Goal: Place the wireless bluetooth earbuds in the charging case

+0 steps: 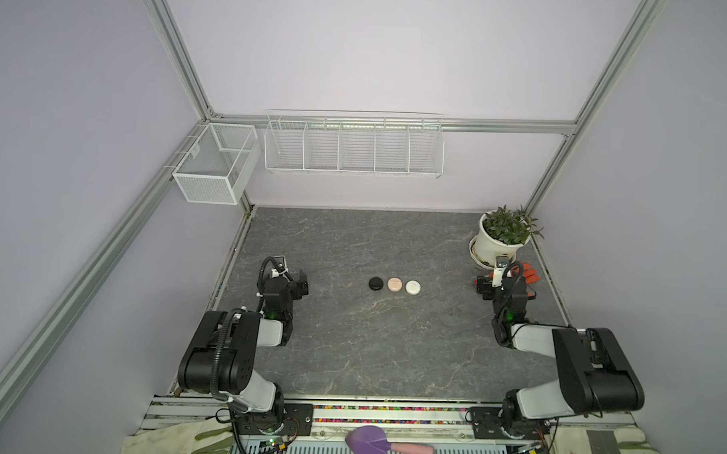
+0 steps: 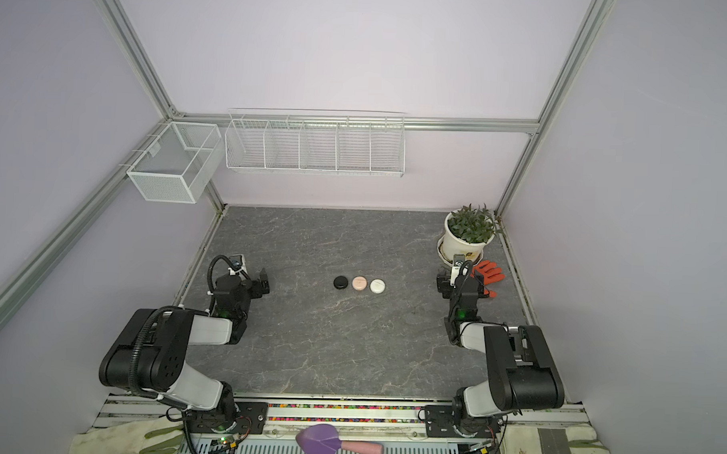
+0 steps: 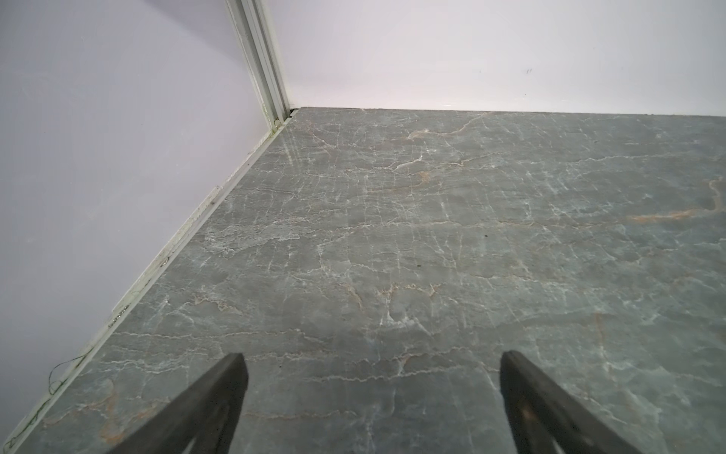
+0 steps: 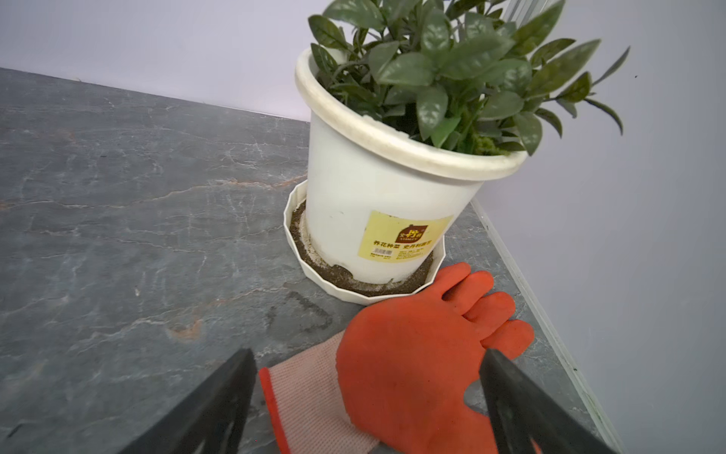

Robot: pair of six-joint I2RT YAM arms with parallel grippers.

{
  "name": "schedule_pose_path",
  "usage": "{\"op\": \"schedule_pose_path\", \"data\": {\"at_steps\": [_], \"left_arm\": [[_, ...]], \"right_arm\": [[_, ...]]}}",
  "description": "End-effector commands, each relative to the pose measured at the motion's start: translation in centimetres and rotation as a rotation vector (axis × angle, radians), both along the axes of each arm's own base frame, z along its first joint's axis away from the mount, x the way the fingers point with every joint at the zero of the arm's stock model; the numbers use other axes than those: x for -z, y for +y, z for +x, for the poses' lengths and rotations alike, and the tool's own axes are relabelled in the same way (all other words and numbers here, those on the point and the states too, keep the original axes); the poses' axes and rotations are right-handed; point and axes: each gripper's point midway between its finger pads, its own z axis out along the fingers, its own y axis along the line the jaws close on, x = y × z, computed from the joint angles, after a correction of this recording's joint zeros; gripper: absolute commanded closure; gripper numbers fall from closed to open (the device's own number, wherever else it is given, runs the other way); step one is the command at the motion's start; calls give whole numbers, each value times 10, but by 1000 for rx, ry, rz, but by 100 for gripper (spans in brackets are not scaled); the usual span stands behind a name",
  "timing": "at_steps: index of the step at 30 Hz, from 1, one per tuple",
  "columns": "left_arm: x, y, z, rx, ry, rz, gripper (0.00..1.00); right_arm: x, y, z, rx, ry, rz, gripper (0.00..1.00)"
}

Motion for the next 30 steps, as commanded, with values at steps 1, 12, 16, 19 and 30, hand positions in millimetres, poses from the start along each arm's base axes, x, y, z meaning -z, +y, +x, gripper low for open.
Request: {"op": "schedule_pose_path", "data": {"at_steps": [1,12,16,19,30], "left_arm": [[-18,12,10,-79,-55,-30,1],[-18,13,9,-80,-65,-24,1],[-19,13,10,-80,-65,-24,1],[-18,13,9,-81,-64,-24,1],[-16,13,12,-72,-51,-32,1]], "right_arm": [[9,13,-1,-60,-6,88,11],[12,15,4,-119,35,145,12],[12,15,4,-115,35,141,12],[12,15,4,-116,36,140,12],[13,15,6,-123,42,156,12]]}}
